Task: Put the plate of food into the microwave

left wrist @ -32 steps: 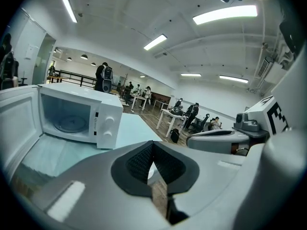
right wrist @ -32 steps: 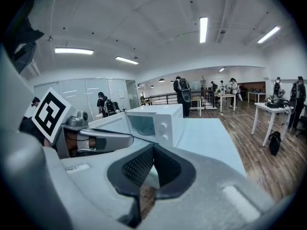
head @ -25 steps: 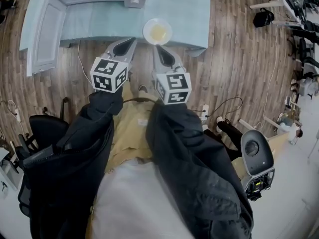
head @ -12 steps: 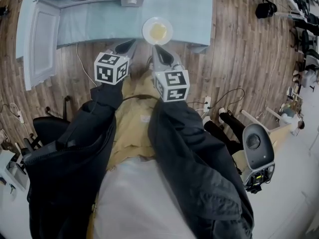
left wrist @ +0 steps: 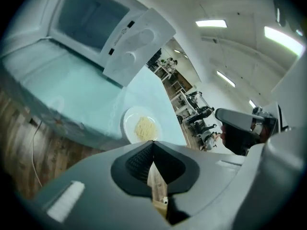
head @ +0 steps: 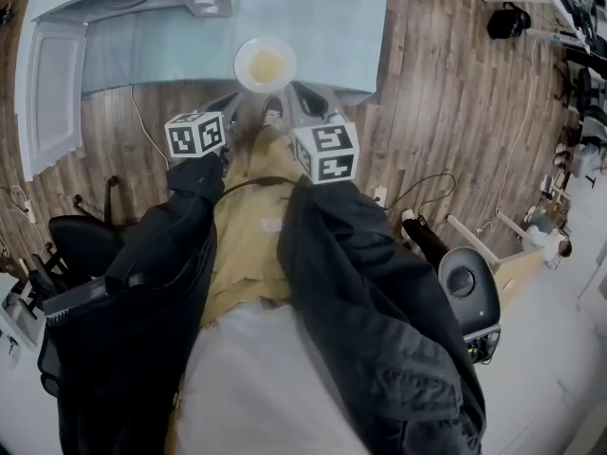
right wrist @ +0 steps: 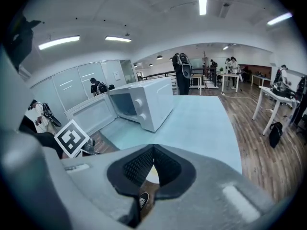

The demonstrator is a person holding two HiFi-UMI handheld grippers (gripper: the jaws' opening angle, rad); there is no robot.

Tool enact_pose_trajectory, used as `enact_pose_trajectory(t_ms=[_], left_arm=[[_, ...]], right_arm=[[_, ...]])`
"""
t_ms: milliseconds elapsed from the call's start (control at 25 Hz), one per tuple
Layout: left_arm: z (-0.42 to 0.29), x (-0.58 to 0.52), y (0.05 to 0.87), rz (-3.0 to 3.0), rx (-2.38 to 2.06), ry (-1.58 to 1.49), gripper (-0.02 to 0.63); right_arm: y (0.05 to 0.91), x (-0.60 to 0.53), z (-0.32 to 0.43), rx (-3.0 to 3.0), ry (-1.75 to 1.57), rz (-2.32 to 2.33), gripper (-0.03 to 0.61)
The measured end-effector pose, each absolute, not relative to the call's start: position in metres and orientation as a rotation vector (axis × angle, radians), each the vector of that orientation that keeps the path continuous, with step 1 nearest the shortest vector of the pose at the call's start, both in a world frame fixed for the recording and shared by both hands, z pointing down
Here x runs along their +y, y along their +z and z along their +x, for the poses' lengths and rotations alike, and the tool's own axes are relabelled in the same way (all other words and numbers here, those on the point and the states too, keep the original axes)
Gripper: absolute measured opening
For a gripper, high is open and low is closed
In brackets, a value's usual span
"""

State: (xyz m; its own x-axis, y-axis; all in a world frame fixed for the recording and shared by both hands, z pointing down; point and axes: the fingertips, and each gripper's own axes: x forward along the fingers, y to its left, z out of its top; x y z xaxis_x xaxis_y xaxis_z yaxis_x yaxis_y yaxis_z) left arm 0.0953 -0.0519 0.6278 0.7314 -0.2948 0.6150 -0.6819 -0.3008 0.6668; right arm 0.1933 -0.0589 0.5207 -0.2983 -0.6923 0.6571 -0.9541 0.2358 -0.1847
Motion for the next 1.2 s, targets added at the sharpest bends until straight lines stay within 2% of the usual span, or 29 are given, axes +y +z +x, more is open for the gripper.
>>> enact_pose_trajectory(t_ms=[80, 120, 440, 680, 760, 960, 1200], left_arm=[[0.102, -0.046, 0.646, 1.814, -0.764, 0.431, 0.014], [0.105, -0.042, 0.655, 1.779, -0.769, 0.425, 0.048], [0.123, -0.045, 0.702, 1.492, -0.788, 0.207, 0.121], [0.126, -0.053, 0.715, 1.414, -0.777, 0.102, 0.097], [0.129, -0.055, 0.714, 1.409, -0.742, 0.058, 0.055], [0.130, -0.061, 0.695, 1.408, -0.637, -0.095, 0.010], [0.128, -0.066, 0.674, 1.431, -0.562, -0.151, 0.011]], right_arm=[[0.527, -0.058, 0.205, -2.069, 0.795, 1.479, -0.002], [0.530, -0.058, 0.211, -2.066, 0.800, 1.468, -0.002], [0.544, -0.056, 0.227, -2.067, 0.821, 1.382, -0.002], [0.550, -0.054, 0.241, -2.026, 0.840, 1.379, -0.002], [0.550, -0.055, 0.242, -2.021, 0.836, 1.391, -0.002], [0.549, -0.056, 0.226, -2.016, 0.846, 1.384, -0.002], [0.546, -0.061, 0.200, -2.046, 0.828, 1.326, -0.002]])
